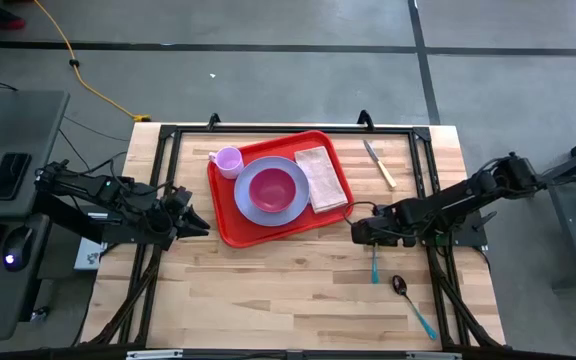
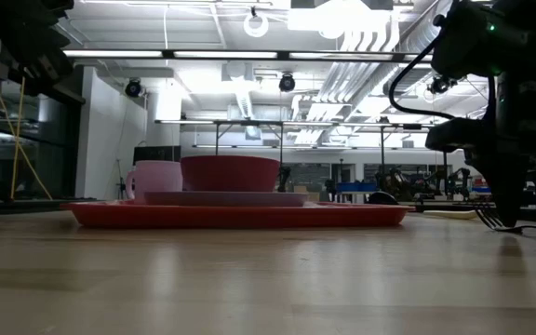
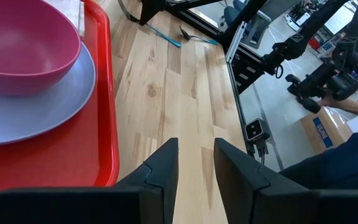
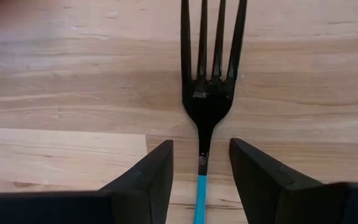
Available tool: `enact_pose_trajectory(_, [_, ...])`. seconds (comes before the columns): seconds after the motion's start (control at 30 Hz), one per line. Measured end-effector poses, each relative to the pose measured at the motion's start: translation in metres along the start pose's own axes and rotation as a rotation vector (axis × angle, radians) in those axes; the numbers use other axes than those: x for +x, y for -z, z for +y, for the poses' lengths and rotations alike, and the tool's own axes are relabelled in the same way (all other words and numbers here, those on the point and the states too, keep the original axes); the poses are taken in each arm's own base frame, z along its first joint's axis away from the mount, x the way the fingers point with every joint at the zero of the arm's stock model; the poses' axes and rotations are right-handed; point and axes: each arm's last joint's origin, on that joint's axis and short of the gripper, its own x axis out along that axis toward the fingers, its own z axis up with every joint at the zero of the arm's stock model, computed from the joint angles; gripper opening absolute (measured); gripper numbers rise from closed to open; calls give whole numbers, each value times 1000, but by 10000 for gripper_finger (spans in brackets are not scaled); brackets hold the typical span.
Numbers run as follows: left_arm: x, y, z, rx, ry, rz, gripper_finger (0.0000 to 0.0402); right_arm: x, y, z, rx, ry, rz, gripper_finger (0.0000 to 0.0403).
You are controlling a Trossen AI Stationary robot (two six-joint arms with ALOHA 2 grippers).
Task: Set up tray
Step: Put the blue fork on the brown napkin
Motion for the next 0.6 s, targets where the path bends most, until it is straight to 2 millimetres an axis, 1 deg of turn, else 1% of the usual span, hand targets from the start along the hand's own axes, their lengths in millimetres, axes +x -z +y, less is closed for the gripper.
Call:
enact_pose_trajectory(0.33, [0,0,0,10,-1,0,134,4,-1,0,-8,27,-33,137])
enact_pose_trajectory(0.47, [0,0,0,31,-7,-5,134,4,-1,-1,-20,34,-48,113])
enact_pose_trajectory(0.6, [0,-1,1,35,-30,-20,134,4,-2,-2,-34,41,-58,74])
